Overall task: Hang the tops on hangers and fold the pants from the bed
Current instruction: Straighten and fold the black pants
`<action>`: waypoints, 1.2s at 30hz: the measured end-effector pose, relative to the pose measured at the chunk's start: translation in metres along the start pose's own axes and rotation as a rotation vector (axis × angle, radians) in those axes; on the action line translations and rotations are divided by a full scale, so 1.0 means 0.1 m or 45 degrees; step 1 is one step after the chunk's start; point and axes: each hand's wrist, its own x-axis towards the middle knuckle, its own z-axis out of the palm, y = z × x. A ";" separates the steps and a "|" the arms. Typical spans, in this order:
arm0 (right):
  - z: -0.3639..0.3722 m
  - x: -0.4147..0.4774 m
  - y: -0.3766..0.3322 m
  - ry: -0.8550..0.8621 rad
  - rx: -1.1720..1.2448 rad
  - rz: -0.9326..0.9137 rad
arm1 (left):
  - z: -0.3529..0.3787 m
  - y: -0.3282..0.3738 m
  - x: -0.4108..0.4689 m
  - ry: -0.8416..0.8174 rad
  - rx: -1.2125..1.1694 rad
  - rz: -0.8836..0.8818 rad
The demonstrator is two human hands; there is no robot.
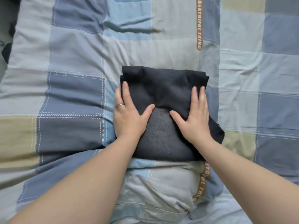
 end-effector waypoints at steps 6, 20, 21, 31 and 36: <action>-0.22 0.15 0.11 -0.086 0.440 0.437 | -0.11 0.01 0.07 -0.199 0.004 -0.271; -1.04 -1.12 0.07 -0.906 0.856 1.022 | -0.96 -0.21 -0.66 -0.953 -0.409 -0.549; -1.08 -1.35 0.04 -0.889 0.884 1.079 | -1.06 -0.22 -0.81 -0.999 -0.418 -0.550; -1.66 -3.50 -0.47 -0.627 1.184 1.479 | -2.08 -0.07 -2.27 -1.340 -0.276 -0.616; -2.07 -4.31 -0.55 -0.408 1.279 1.488 | -2.41 0.13 -2.92 -1.295 -0.371 -0.508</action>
